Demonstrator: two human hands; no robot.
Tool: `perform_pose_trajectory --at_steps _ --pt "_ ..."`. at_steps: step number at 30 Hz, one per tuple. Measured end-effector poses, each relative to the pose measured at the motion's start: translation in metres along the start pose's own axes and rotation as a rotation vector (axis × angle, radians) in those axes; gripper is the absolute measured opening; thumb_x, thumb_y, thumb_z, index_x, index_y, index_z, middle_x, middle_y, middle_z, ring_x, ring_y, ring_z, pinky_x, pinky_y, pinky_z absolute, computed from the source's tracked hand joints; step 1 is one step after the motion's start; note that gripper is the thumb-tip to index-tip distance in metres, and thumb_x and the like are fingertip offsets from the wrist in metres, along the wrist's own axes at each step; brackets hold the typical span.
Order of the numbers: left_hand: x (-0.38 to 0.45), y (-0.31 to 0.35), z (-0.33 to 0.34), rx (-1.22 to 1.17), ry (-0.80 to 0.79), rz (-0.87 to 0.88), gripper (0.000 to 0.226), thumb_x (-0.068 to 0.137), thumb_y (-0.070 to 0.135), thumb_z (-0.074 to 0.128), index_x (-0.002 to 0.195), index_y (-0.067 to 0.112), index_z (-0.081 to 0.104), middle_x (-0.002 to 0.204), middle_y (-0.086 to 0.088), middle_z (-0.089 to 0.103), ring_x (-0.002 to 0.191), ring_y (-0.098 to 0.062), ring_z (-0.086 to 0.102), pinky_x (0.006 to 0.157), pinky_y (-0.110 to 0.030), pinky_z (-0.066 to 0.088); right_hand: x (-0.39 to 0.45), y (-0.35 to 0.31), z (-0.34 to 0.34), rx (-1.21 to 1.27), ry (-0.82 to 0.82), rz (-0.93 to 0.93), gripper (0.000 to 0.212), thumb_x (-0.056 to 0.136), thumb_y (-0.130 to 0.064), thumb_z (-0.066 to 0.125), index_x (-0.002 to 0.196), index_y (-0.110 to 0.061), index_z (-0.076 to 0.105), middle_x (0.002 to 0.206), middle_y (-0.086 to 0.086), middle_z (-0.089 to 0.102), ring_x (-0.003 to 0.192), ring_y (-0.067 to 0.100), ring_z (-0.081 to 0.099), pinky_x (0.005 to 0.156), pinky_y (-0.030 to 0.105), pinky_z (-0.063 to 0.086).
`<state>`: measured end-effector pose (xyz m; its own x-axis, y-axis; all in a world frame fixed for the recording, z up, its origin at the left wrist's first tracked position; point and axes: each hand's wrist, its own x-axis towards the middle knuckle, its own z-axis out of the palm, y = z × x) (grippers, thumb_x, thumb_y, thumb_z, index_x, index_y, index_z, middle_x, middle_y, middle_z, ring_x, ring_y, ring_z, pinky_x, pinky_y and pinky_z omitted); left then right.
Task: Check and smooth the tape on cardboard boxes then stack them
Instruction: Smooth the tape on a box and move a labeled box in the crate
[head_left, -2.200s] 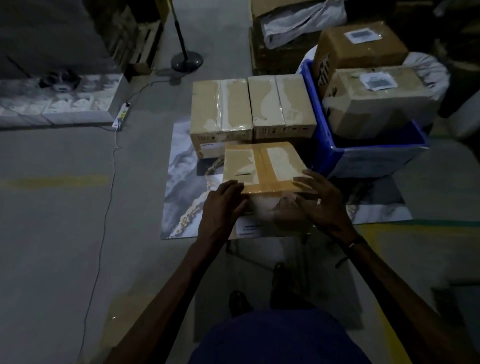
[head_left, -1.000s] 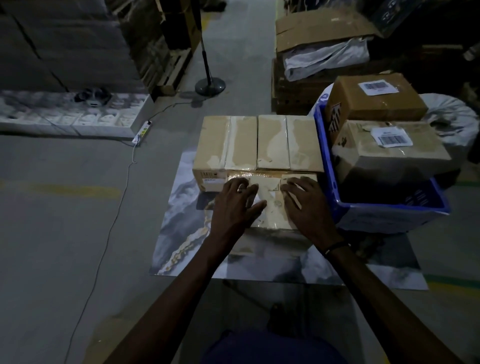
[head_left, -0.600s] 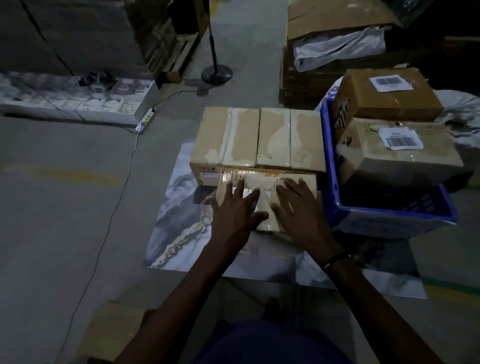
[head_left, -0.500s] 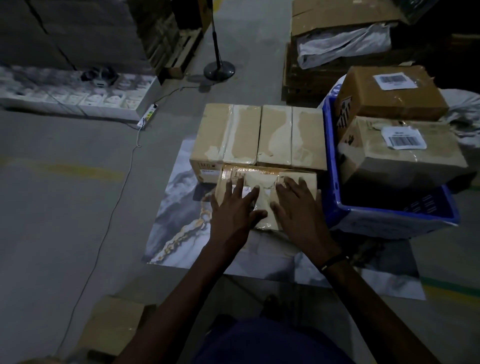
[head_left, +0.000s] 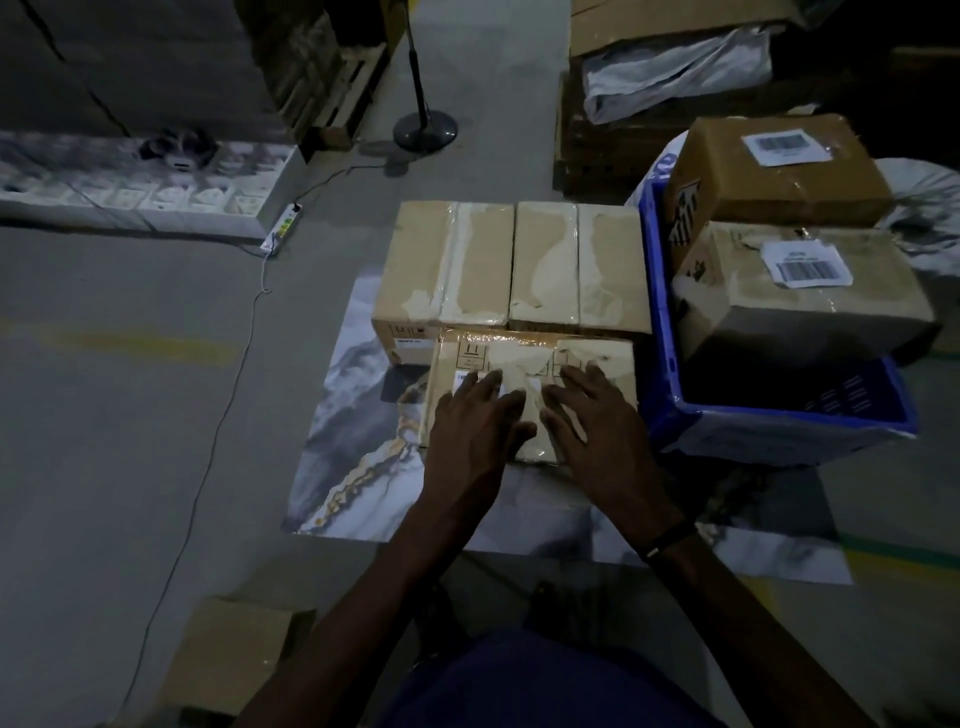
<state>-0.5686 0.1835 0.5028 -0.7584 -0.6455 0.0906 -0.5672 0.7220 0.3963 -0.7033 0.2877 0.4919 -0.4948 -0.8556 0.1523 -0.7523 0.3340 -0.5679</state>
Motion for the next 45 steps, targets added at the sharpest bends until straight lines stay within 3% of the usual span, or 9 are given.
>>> perform_pose_trajectory --at_steps 9,13,19,24,29,32,36,41,45 --pt "0.000 -0.006 0.002 0.062 -0.100 0.062 0.026 0.100 0.026 0.061 0.123 0.019 0.071 0.151 -0.014 0.051 0.143 -0.041 0.039 0.105 -0.059 0.042 -0.006 -0.001 0.008 0.058 0.008 0.120 0.028 0.098 -0.025 0.064 0.125 -0.021 0.071 0.148 0.000 0.056 0.148 0.016 0.034 0.118 0.028 0.024" --pt "-0.008 -0.012 -0.003 -0.080 0.002 0.084 0.017 0.094 0.020 0.072 0.109 0.015 0.078 0.138 -0.017 0.062 0.135 -0.040 0.050 0.095 -0.053 0.052 -0.004 -0.001 0.006 0.087 0.053 0.143 0.027 0.094 -0.029 0.067 0.119 -0.020 0.075 0.140 0.000 0.063 0.142 0.013 0.044 0.116 0.037 0.041" --pt "-0.004 -0.011 -0.007 -0.057 -0.008 0.099 0.013 0.090 0.021 0.077 0.101 0.015 0.078 0.131 -0.015 0.066 0.127 -0.037 0.058 0.091 -0.050 0.056 -0.003 -0.005 0.008 0.086 0.084 0.155 0.025 0.095 -0.026 0.069 0.119 -0.020 0.074 0.142 0.000 0.061 0.139 0.006 0.041 0.116 0.036 0.040" --pt "0.015 -0.010 -0.022 -0.060 -0.224 0.037 0.060 0.099 0.035 0.063 0.154 0.030 0.041 0.167 -0.006 0.023 0.155 -0.032 0.013 0.122 -0.061 0.017 0.007 -0.005 0.001 -0.074 0.033 0.077 0.040 0.101 -0.036 0.061 0.139 -0.024 0.062 0.154 -0.001 0.049 0.141 0.021 0.039 0.114 0.040 0.037" --pt "0.028 -0.010 -0.022 -0.008 -0.377 0.040 0.060 0.100 0.035 0.062 0.155 0.030 0.038 0.170 -0.006 0.011 0.157 -0.032 0.002 0.121 -0.064 0.018 0.011 -0.010 0.001 -0.149 0.005 0.107 0.040 0.103 -0.036 0.058 0.140 -0.021 0.062 0.156 0.001 0.047 0.140 0.027 0.038 0.115 0.046 0.035" --pt "0.025 -0.011 -0.023 -0.037 -0.334 0.034 0.052 0.099 0.035 0.064 0.148 0.028 0.049 0.167 -0.006 0.022 0.155 -0.032 0.012 0.120 -0.062 0.021 0.010 -0.006 0.001 -0.122 -0.015 0.108 0.042 0.103 -0.039 0.057 0.142 -0.022 0.059 0.158 0.000 0.045 0.144 0.025 0.035 0.116 0.046 0.035" --pt "0.015 -0.015 -0.020 0.005 -0.137 0.114 0.020 0.092 0.039 0.069 0.099 0.020 0.070 0.125 -0.004 0.060 0.120 -0.028 0.052 0.092 -0.046 0.049 0.006 0.000 -0.003 -0.042 -0.063 0.133 0.043 0.100 -0.037 0.061 0.140 -0.024 0.060 0.157 -0.002 0.045 0.149 0.018 0.031 0.120 0.045 0.031" --pt "0.014 -0.018 -0.008 0.089 -0.147 0.115 0.026 0.097 0.037 0.064 0.115 0.020 0.071 0.147 -0.007 0.053 0.136 -0.032 0.044 0.102 -0.053 0.044 0.003 0.000 0.003 0.043 -0.048 0.138 0.041 0.101 -0.032 0.062 0.140 -0.022 0.060 0.159 0.000 0.042 0.152 0.018 0.026 0.123 0.039 0.025" --pt "0.006 -0.021 -0.009 0.003 0.001 0.144 0.019 0.094 0.037 0.069 0.099 0.020 0.076 0.124 -0.005 0.068 0.116 -0.025 0.058 0.088 -0.047 0.052 0.002 0.003 -0.007 0.101 -0.083 0.131 0.039 0.098 -0.028 0.066 0.137 -0.021 0.064 0.157 0.000 0.045 0.151 0.014 0.028 0.122 0.032 0.025"
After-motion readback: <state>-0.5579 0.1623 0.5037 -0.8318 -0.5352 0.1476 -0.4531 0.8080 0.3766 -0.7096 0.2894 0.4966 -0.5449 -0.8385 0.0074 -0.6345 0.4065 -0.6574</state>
